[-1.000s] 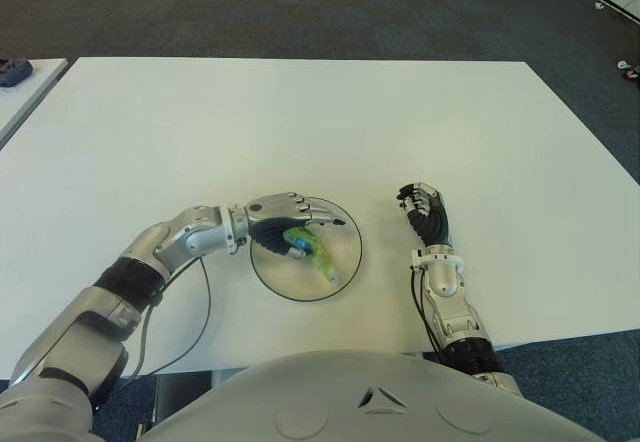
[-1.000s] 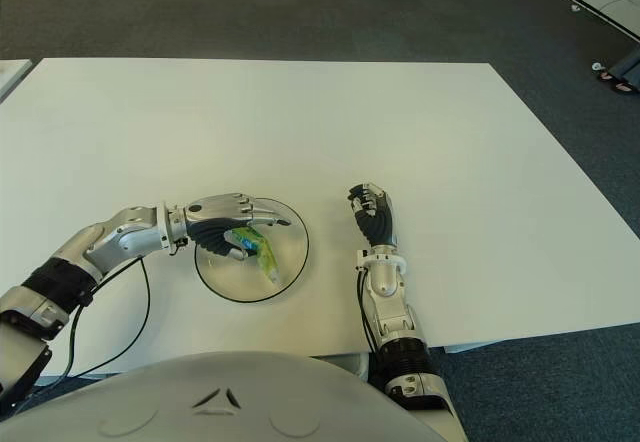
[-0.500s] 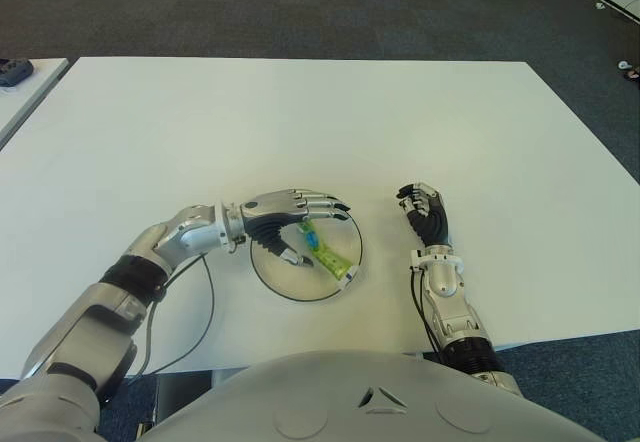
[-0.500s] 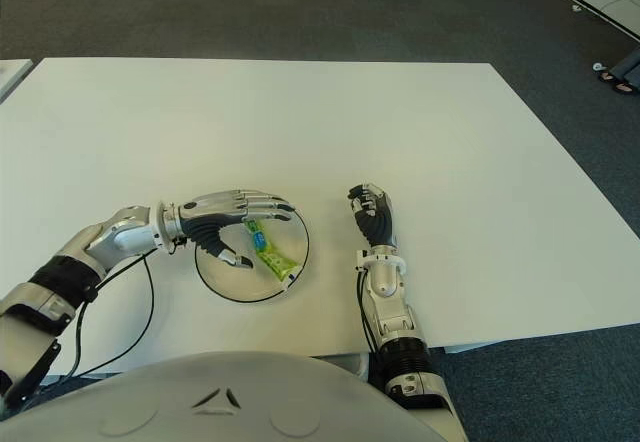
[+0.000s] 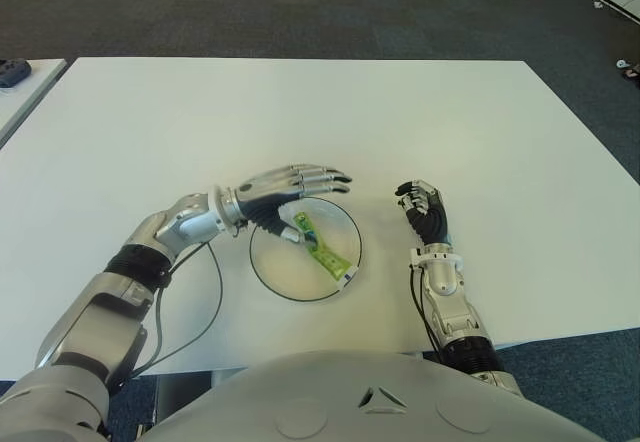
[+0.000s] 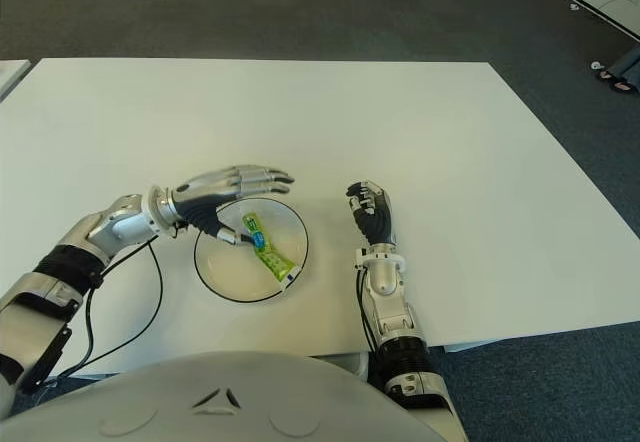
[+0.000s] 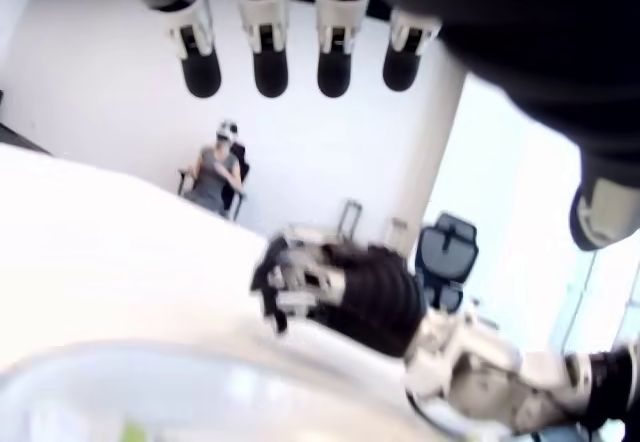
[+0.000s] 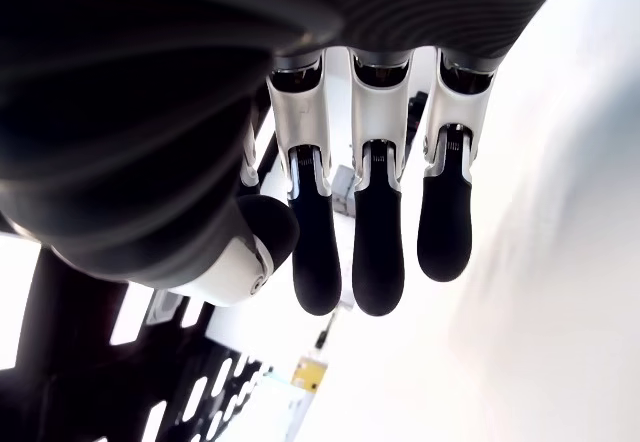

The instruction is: Put the toothpaste on the table into the plate.

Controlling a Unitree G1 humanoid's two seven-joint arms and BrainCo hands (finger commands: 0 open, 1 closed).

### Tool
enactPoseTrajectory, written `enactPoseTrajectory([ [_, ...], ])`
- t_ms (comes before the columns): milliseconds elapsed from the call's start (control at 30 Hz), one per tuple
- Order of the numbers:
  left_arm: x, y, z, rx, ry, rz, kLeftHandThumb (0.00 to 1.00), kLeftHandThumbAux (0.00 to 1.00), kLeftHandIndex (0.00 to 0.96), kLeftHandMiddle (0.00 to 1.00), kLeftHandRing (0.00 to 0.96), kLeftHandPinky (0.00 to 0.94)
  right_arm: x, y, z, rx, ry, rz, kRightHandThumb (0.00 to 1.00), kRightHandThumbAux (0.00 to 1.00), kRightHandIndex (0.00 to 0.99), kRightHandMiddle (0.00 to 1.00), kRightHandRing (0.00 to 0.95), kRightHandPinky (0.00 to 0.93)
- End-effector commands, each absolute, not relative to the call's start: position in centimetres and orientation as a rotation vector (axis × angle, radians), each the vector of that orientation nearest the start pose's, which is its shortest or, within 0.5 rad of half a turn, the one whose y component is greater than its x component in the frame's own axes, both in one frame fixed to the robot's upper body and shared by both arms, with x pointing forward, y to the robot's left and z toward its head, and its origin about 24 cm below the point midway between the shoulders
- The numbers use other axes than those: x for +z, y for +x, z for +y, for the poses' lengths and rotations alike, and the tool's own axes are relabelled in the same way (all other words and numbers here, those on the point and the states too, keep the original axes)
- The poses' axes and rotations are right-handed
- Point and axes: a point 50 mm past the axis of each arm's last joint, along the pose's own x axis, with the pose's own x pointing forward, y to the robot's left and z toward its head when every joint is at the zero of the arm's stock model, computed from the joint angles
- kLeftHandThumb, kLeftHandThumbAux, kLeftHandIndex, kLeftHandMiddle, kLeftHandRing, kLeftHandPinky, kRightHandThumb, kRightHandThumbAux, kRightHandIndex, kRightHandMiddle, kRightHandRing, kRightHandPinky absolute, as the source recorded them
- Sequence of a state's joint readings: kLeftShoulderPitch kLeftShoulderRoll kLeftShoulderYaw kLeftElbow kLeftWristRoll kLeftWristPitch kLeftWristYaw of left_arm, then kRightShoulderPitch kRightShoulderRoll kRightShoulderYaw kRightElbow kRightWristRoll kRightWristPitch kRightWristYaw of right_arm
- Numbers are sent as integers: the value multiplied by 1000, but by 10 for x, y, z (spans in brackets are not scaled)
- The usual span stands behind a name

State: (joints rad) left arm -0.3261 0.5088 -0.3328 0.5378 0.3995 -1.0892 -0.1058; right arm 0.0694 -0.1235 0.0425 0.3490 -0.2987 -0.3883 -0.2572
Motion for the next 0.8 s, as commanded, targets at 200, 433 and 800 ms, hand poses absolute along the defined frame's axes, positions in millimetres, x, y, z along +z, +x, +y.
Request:
enactPoseTrajectory([
  [200,57,275,168,-312,544,-458,73,626,68,113,98,157,-13,223,-173,-101,-373,-7,692,739,425,500,531,537],
  [433,44,274,183,35,332,-362,40,832,255,294,265,280,-12,225,-173,-98,-373,-12,694,738,426,497,524,530],
  [800,29,263,203,274,133,-256,584,759,419,439,414,422,-12,227,-176,-93,-383,-3,694,740,425,481,504,522],
])
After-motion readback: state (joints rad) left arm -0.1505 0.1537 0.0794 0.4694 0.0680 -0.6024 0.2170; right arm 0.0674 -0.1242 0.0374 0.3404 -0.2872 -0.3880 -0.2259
